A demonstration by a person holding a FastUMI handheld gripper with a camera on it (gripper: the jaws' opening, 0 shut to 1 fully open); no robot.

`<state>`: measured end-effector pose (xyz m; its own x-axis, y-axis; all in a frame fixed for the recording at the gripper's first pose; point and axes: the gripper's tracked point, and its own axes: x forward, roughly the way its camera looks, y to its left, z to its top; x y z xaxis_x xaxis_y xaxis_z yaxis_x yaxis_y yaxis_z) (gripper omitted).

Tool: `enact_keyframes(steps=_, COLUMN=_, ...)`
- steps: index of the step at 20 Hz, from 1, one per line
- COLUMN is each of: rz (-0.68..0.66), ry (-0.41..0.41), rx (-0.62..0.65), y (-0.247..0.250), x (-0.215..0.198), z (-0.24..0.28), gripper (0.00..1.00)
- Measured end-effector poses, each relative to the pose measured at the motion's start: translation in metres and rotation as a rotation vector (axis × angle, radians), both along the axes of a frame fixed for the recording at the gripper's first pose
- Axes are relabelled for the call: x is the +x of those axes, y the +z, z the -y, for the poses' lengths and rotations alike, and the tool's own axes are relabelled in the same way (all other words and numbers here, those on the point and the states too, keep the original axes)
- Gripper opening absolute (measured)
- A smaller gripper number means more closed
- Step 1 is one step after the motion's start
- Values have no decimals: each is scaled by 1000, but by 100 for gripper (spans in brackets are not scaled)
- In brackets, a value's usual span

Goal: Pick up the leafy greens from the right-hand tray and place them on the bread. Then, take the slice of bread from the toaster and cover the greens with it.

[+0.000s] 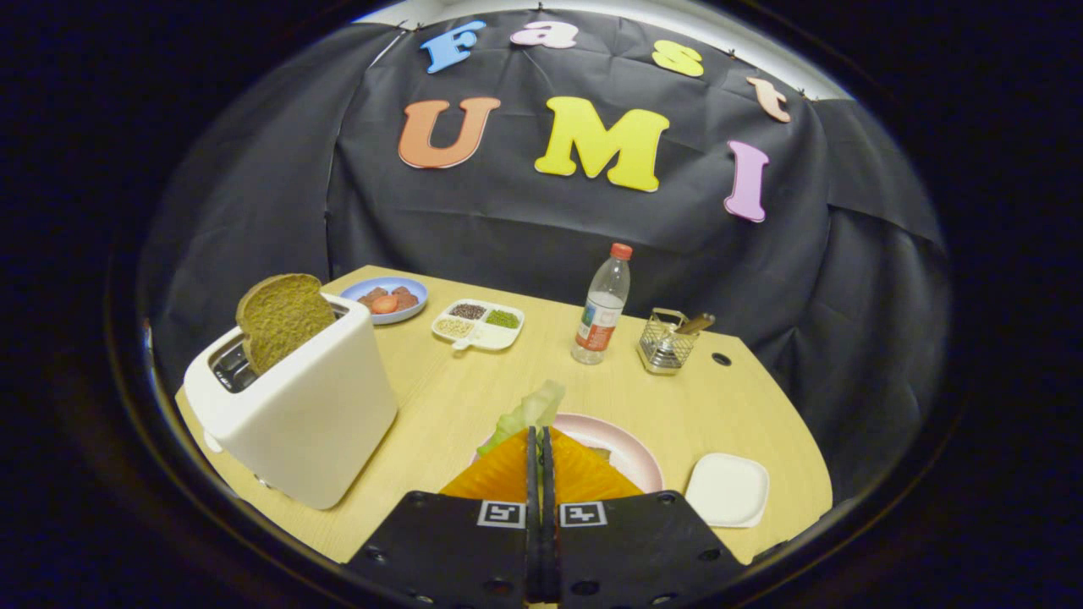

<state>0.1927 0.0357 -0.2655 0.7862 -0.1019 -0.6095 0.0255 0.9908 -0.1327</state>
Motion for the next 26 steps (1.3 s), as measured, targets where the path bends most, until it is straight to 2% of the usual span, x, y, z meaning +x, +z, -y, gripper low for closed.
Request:
enact_keyframes(steps=8, rz=-113, ry=-28, rx=134, y=-67, x=35, z=41, gripper=0)
enact_keyframes(steps=13, rz=-140, ry=1, rx=191, y=-94, x=48, z=40, gripper=1)
enact_keyframes(steps=16, rz=-147, ry=-3, rx=193, y=-96, x=48, z=44, gripper=11)
enact_keyframes(steps=17, rz=-148, ry=-3, rx=198, y=-97, x=48, z=44, gripper=20)
enact_keyframes(steps=18, rz=-145, ry=-7, rx=199, y=-96, x=47, z=45, gripper=39)
enact_keyframes(steps=19, rz=-140, ry=-22, rx=190, y=-94, x=46, z=49, gripper=48)
enact_keyframes(steps=24, rz=-71, ry=-71, rx=182, y=-77, x=36, z=63, gripper=80)
enact_keyframes(steps=25, rz=-59, ry=-67, rx=193, y=-72, x=35, z=63, gripper=84)
enact_keyframes(steps=26, rz=-60, ry=-75, rx=191, y=-71, x=30, z=66, gripper=96)
